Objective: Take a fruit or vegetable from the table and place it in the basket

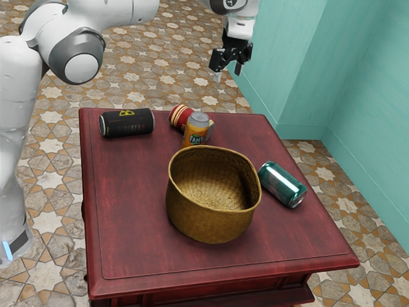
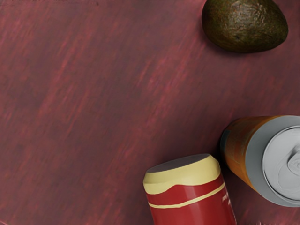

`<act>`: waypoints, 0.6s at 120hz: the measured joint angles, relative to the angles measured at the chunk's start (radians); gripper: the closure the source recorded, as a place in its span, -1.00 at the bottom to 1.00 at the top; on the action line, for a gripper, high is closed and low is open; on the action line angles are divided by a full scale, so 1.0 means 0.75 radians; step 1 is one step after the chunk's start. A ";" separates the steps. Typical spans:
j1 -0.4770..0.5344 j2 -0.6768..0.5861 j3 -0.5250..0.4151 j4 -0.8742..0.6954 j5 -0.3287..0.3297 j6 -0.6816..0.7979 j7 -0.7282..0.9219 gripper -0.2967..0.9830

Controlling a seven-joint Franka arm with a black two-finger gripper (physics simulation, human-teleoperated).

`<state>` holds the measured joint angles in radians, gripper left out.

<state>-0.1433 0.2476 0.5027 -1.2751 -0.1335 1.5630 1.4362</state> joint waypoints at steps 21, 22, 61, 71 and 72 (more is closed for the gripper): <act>0.000 0.000 0.000 0.000 0.000 0.000 0.028 -0.53; 0.000 0.000 0.000 0.000 0.000 0.000 0.029 -0.53; -0.101 -0.102 -0.011 0.253 0.083 -0.095 0.056 -0.53; -0.192 -0.152 -0.017 0.297 0.129 -0.181 0.042 -0.53; -0.205 -0.155 -0.018 0.299 0.133 -0.188 0.039 -0.53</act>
<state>-0.2968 0.1312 0.4896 -1.0510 -0.0340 1.4216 1.4654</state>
